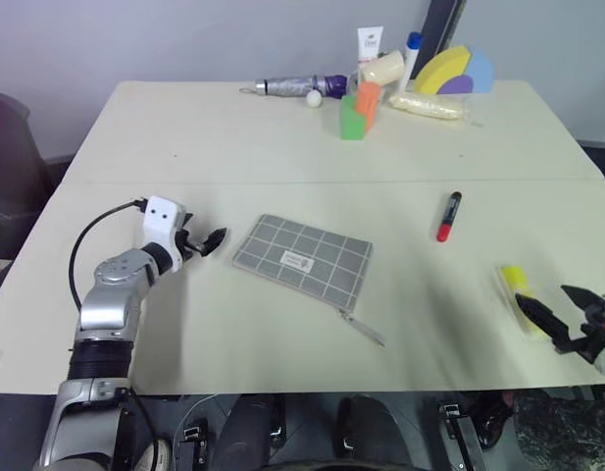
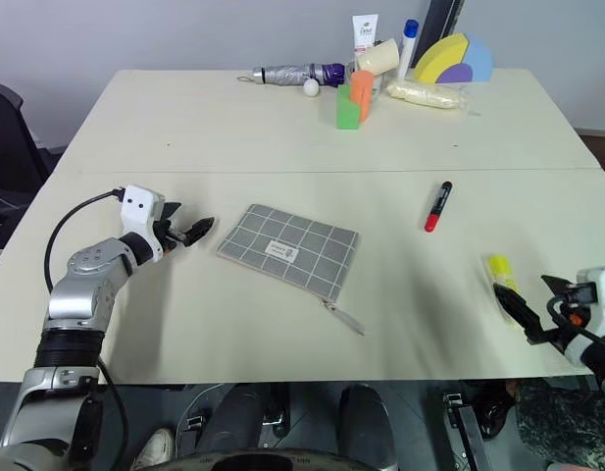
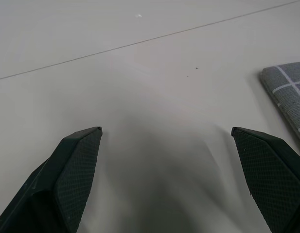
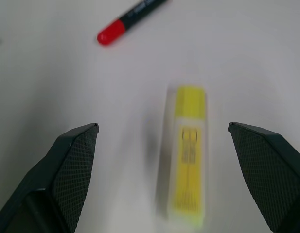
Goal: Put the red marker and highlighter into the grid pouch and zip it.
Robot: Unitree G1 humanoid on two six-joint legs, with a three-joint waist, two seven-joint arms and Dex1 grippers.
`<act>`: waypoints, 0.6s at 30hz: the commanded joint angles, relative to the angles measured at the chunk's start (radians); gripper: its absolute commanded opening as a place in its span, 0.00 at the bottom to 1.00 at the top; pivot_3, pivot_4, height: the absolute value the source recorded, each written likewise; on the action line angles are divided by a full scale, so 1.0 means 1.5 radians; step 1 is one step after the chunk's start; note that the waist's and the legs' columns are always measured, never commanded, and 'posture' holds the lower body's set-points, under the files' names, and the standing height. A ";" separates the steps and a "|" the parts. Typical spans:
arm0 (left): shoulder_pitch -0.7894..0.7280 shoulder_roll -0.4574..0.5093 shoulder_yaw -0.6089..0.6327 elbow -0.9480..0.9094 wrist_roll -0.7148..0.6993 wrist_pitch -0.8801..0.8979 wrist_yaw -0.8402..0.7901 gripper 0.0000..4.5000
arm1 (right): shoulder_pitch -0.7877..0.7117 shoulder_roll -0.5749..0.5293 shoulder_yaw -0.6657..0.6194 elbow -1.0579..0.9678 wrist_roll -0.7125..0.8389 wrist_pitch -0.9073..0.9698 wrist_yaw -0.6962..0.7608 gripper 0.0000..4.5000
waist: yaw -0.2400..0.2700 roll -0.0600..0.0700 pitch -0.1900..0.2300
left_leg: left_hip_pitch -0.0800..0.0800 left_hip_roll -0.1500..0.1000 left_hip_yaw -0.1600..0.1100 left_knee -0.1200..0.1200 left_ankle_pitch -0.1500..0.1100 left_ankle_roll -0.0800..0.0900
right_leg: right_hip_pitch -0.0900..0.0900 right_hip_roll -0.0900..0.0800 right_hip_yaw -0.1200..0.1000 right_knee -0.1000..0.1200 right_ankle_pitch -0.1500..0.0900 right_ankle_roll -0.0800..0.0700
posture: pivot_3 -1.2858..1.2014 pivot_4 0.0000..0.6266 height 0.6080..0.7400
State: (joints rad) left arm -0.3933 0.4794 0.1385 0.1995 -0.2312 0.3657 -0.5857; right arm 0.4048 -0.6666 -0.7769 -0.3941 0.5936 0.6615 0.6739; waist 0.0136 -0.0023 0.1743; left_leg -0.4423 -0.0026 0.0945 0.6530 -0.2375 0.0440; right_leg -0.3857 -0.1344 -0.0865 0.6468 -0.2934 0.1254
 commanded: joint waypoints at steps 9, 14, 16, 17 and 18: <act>0.001 0.001 0.016 -0.030 -0.007 -0.005 0.011 1.00 | -0.093 -0.023 0.039 -0.022 0.003 -0.012 -0.028 0.99 | -0.001 0.000 0.000 | 0.000 0.000 0.000 0.000 0.000 0.000 | 0.000 0.000 0.000 0.000 0.000 0.000 | 0.52 0.24 1.00; 0.026 0.009 0.019 -0.048 0.004 -0.023 0.023 1.00 | -0.203 -0.024 0.160 -0.010 -0.026 -0.015 -0.052 0.99 | -0.001 0.000 0.000 | 0.000 0.001 0.000 0.000 0.000 -0.001 | 0.000 0.000 0.000 0.001 0.000 0.000 | 0.52 0.24 1.00; 0.036 0.014 0.017 -0.055 0.010 -0.034 0.024 1.00 | -0.238 -0.023 0.195 -0.004 -0.029 -0.011 -0.052 0.94 | 0.000 0.000 0.000 | 0.000 0.000 0.000 0.000 0.002 -0.003 | -0.001 0.000 0.000 0.001 0.000 0.000 | 0.52 0.24 1.00; 0.043 0.018 0.014 -0.057 0.015 -0.043 0.023 1.00 | -0.260 -0.027 0.227 -0.001 -0.037 -0.007 -0.053 0.87 | 0.001 0.000 0.000 | 0.000 0.000 0.000 0.000 0.002 -0.003 | -0.001 0.000 0.000 0.001 0.000 0.000 | 0.52 0.24 1.00; 0.047 0.023 0.009 -0.059 0.020 -0.052 0.018 1.00 | -0.278 -0.030 0.256 0.002 -0.052 -0.003 -0.059 0.80 | 0.000 0.000 0.000 | 0.000 0.000 0.000 0.001 0.002 -0.003 | 0.000 0.000 0.000 0.001 0.000 0.000 | 0.52 0.24 1.00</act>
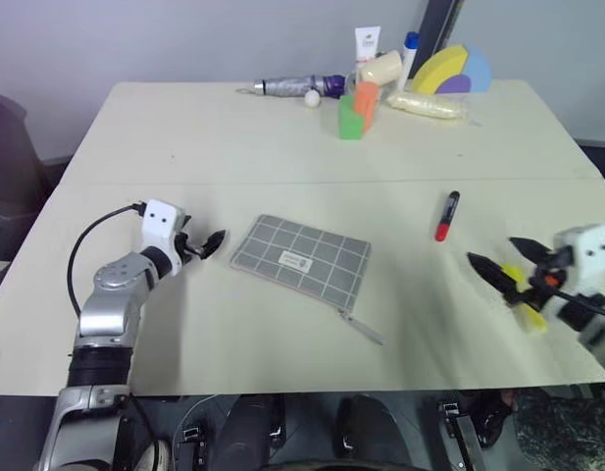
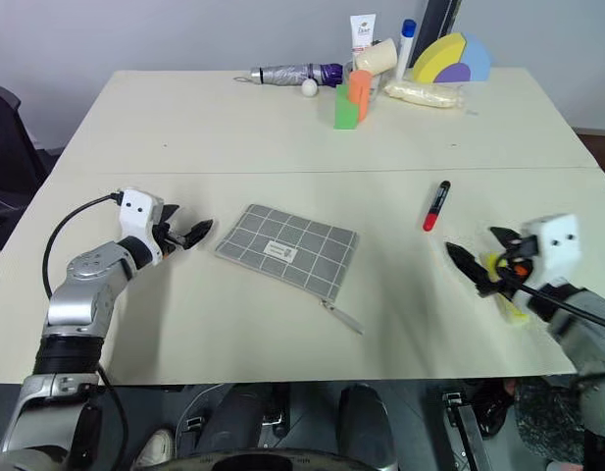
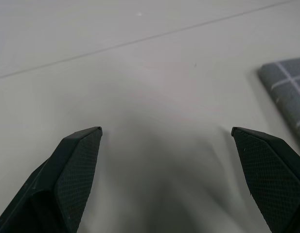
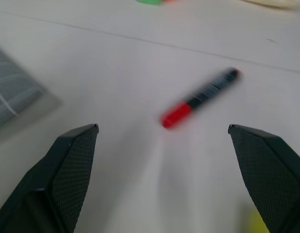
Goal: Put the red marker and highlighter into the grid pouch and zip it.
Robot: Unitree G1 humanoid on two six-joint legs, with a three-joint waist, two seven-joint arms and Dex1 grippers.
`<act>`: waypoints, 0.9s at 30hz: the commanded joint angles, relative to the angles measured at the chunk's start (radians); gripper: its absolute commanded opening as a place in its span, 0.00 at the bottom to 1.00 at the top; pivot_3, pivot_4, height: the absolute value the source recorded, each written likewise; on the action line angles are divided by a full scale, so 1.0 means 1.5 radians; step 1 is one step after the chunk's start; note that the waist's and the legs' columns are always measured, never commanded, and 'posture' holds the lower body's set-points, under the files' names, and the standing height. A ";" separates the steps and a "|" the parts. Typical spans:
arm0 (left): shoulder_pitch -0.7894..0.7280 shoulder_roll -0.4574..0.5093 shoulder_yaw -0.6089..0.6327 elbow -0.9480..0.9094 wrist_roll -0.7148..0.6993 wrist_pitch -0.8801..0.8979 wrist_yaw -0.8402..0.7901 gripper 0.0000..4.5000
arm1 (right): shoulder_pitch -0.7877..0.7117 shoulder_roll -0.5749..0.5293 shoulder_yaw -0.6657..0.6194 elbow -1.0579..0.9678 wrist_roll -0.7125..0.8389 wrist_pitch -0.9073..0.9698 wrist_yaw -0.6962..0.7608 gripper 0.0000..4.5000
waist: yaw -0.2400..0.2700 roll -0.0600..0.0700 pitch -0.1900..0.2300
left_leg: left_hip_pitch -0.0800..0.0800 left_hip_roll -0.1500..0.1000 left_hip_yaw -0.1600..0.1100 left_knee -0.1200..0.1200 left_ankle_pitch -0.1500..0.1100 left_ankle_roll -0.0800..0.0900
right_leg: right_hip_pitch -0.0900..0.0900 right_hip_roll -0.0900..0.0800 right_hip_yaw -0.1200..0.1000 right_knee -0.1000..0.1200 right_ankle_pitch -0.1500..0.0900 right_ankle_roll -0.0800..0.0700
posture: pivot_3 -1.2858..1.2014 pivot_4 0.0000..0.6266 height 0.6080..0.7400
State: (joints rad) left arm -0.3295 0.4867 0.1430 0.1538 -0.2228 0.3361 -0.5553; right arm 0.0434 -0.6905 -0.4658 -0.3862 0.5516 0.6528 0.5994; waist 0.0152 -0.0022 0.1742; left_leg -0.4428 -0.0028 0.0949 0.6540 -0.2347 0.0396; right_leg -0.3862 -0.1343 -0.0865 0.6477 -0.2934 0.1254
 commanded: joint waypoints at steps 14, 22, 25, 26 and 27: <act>-0.050 0.133 -0.101 0.151 0.126 -0.300 -0.156 1.00 | -0.200 0.042 0.313 0.005 -0.160 0.117 -0.133 0.01 | -0.005 0.000 0.000 | 0.000 0.001 0.001 0.001 0.000 0.000 | -0.001 0.000 0.000 0.001 0.000 0.000 | 0.52 0.24 1.00; -0.131 0.163 -0.177 0.309 0.171 -0.503 -0.292 1.00 | -0.260 0.085 0.405 0.029 -0.210 0.167 -0.155 0.01 | -0.004 0.000 0.000 | 0.000 0.000 0.002 0.001 -0.001 0.002 | -0.001 0.000 0.000 0.001 0.000 0.000 | 0.52 0.24 1.00; -0.154 0.156 -0.193 0.347 0.169 -0.547 -0.336 1.00 | -0.276 0.097 0.416 0.039 -0.220 0.177 -0.153 0.01 | -0.003 0.000 0.000 | 0.000 0.000 0.003 0.002 -0.001 0.002 | -0.001 0.000 0.000 0.001 0.000 0.000 | 0.52 0.24 1.00; -0.160 0.154 -0.197 0.357 0.170 -0.557 -0.345 1.00 | -0.281 0.096 0.422 0.044 -0.226 0.177 -0.152 0.01 | -0.004 0.000 0.000 | 0.000 0.000 0.003 0.002 -0.001 0.002 | -0.001 0.000 0.000 0.001 0.000 0.000 | 0.52 0.24 1.00; -0.166 0.153 -0.202 0.366 0.173 -0.568 -0.354 1.00 | -0.285 0.094 0.429 0.050 -0.233 0.175 -0.150 0.01 | -0.004 0.000 0.000 | 0.000 0.000 0.003 0.002 -0.001 0.002 | -0.001 0.000 0.000 0.001 0.000 0.000 | 0.52 0.24 1.00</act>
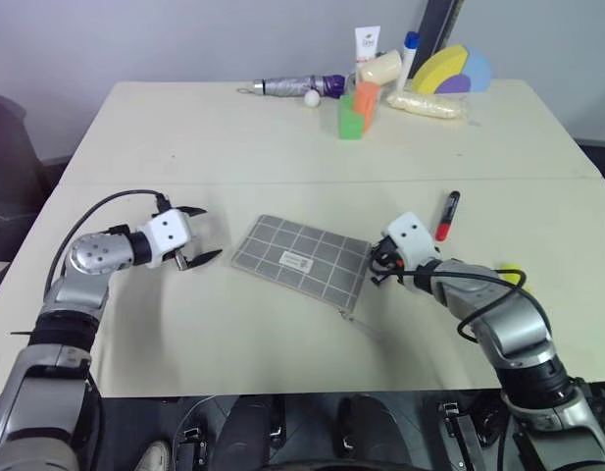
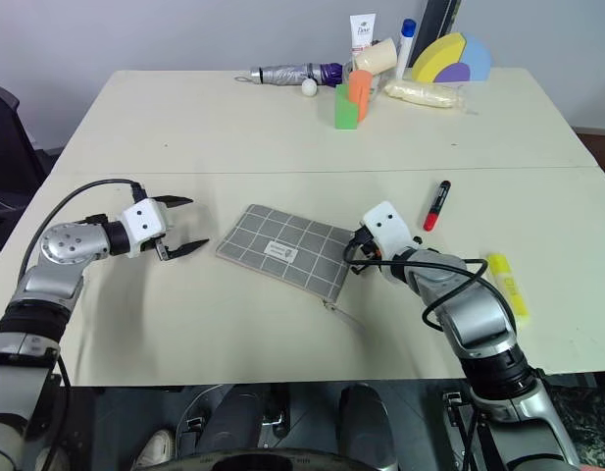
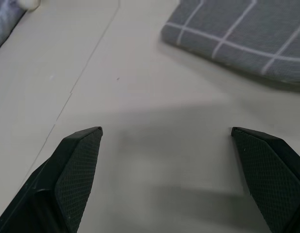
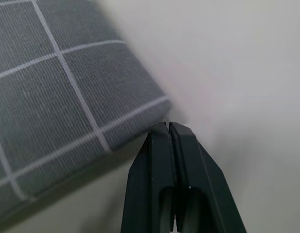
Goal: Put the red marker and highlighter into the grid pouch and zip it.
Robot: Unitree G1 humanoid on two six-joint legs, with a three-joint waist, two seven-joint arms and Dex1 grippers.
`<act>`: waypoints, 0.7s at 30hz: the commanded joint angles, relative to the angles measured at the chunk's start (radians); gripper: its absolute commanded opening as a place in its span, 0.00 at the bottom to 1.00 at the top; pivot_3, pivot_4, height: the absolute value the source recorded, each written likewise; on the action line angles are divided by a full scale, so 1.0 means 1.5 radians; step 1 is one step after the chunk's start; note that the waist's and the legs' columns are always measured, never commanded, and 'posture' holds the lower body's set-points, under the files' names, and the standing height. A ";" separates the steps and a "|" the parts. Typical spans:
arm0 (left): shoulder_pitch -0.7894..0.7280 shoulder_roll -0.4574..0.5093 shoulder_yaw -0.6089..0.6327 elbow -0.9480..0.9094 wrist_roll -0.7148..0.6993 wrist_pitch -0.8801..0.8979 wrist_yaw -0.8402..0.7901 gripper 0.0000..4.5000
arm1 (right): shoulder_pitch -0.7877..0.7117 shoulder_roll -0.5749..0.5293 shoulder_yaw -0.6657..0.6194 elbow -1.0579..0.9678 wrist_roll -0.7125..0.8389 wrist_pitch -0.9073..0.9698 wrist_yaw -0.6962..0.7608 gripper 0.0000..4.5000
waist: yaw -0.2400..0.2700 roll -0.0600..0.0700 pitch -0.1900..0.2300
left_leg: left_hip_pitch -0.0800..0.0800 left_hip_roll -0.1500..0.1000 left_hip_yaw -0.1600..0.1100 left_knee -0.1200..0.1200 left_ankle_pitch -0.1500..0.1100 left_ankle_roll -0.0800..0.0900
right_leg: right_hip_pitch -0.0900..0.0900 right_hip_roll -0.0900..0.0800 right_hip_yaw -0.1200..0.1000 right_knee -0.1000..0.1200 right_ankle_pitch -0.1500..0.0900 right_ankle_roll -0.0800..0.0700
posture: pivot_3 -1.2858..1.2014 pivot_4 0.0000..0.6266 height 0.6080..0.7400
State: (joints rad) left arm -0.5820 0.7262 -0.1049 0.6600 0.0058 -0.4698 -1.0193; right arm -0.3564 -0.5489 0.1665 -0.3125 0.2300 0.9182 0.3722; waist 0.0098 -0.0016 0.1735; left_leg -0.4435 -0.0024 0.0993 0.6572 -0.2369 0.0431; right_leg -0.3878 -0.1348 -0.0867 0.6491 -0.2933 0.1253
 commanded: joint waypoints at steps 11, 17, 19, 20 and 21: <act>-0.042 -0.023 -0.074 0.097 0.044 -0.125 -0.104 1.00 | -0.096 0.016 0.057 0.082 -0.065 -0.017 0.033 0.01 | -0.002 0.000 0.000 | 0.000 0.000 0.000 0.003 -0.002 0.004 | 0.001 0.000 0.000 0.001 0.000 0.000 | 0.52 0.24 1.00; -0.041 -0.006 -0.079 0.100 0.059 -0.179 -0.105 1.00 | -0.121 0.018 0.067 0.132 -0.082 -0.047 0.061 0.01 | -0.004 0.000 -0.001 | 0.000 0.000 0.000 0.003 -0.002 0.004 | 0.001 0.000 0.000 0.001 0.000 0.000 | 0.52 0.24 1.00; -0.055 0.004 -0.084 0.115 0.104 -0.241 -0.050 1.00 | -0.121 0.017 0.065 0.138 -0.085 -0.053 0.068 0.01 | -0.005 0.000 -0.001 | 0.000 0.000 0.000 0.003 -0.002 0.004 | 0.001 0.000 0.000 0.001 0.000 0.000 | 0.52 0.24 1.00; -0.062 0.006 -0.085 0.123 0.119 -0.264 -0.028 1.00 | -0.121 0.016 0.064 0.140 -0.085 -0.056 0.070 0.01 | -0.005 0.000 -0.001 | 0.000 0.000 0.000 0.003 -0.002 0.004 | 0.001 0.000 0.000 0.001 0.000 0.000 | 0.52 0.24 1.00; -0.070 0.007 -0.087 0.131 0.137 -0.290 -0.004 1.00 | -0.121 0.017 0.062 0.141 -0.085 -0.057 0.073 0.01 | -0.004 0.000 -0.001 | 0.000 0.000 0.000 0.003 -0.002 0.004 | 0.001 0.000 0.000 0.001 0.000 0.000 | 0.52 0.24 1.00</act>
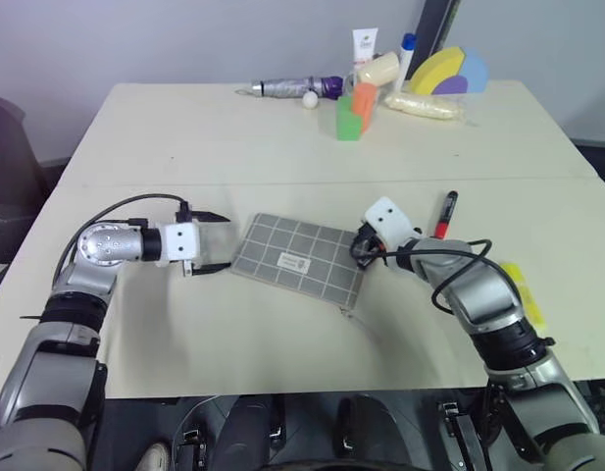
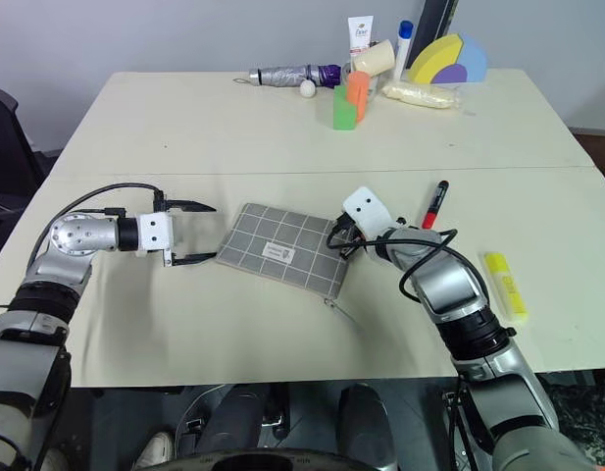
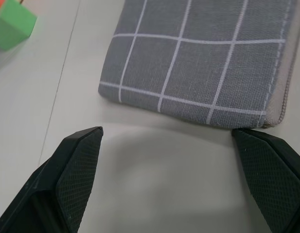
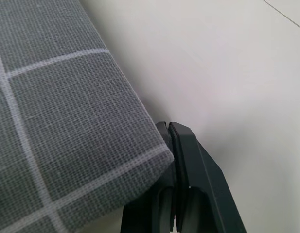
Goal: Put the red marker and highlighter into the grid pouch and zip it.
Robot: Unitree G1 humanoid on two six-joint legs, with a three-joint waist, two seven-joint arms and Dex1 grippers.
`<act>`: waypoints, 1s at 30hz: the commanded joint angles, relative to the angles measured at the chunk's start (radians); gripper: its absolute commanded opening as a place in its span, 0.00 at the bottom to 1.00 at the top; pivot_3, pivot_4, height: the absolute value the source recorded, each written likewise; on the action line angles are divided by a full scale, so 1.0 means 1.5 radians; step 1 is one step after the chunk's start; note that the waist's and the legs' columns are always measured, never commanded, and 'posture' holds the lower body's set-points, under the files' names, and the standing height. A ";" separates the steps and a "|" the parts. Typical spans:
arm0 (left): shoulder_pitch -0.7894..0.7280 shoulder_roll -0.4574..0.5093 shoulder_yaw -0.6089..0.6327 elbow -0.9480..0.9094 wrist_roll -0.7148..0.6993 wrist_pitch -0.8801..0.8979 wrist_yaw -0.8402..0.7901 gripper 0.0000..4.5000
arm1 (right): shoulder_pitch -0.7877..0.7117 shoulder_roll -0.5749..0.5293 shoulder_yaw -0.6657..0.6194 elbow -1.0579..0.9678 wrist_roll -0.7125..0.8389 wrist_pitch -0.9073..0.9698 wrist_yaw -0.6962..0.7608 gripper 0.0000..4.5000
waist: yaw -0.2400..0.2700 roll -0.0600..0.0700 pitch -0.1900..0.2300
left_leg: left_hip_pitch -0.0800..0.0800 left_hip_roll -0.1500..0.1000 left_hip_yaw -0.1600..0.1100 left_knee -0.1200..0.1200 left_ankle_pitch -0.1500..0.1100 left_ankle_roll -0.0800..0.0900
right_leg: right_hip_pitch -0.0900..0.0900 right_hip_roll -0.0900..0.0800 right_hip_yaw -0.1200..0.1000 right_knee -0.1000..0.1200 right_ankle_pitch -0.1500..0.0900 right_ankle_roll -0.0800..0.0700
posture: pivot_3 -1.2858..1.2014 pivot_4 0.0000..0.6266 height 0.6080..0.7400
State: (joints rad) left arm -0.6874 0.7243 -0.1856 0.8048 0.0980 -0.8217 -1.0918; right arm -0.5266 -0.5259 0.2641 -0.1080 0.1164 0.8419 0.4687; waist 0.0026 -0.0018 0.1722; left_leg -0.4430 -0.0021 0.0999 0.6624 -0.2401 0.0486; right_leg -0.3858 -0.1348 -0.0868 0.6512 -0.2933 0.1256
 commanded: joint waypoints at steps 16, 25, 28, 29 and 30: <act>-0.088 0.046 -0.110 0.158 0.290 -0.216 0.330 1.00 | 0.031 -0.022 -0.055 -0.046 0.013 0.035 0.047 0.01 | 0.006 0.000 0.000 | 0.000 0.000 -0.001 0.001 -0.001 0.002 | -0.001 0.000 0.000 0.002 0.000 0.000 | 0.52 0.24 1.00; -0.079 0.028 -0.135 0.180 0.243 -0.257 0.287 1.00 | -0.017 0.026 -0.004 -0.012 -0.010 0.014 0.045 0.01 | -0.001 0.000 0.000 | 0.000 0.000 0.000 0.001 -0.001 0.002 | -0.001 0.000 0.000 0.002 0.000 0.000 | 0.52 0.24 1.00; -0.070 0.022 -0.137 0.174 0.216 -0.268 0.262 1.00 | -0.045 0.035 0.009 0.031 -0.024 -0.007 0.050 0.01 | -0.001 0.000 0.000 | 0.000 0.000 0.000 0.001 -0.001 0.001 | -0.001 0.000 0.000 0.002 0.000 0.000 | 0.52 0.24 1.00; -0.067 0.020 -0.137 0.170 0.207 -0.271 0.255 1.00 | -0.053 0.036 0.014 0.046 -0.029 -0.015 0.053 0.01 | -0.001 0.000 0.000 | 0.000 0.000 0.000 0.001 -0.001 0.001 | -0.001 0.000 0.000 0.002 0.000 0.000 | 0.52 0.24 1.00; -0.063 0.018 -0.138 0.165 0.196 -0.272 0.247 1.00 | -0.063 0.037 0.020 0.062 -0.035 -0.025 0.056 0.01 | -0.001 0.000 0.000 | 0.000 0.000 0.000 0.001 -0.001 0.001 | -0.001 0.000 0.000 0.002 0.000 0.000 | 0.52 0.24 1.00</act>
State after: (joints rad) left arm -0.8225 0.7704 -0.3388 1.0542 0.3824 -1.2104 -0.6636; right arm -0.5956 -0.4750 0.2850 -0.0334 0.0825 0.8324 0.5459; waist 0.0012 -0.0018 0.1717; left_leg -0.4428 -0.0018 0.1008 0.6634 -0.2412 0.0504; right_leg -0.3876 -0.1351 -0.0869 0.6534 -0.2931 0.1260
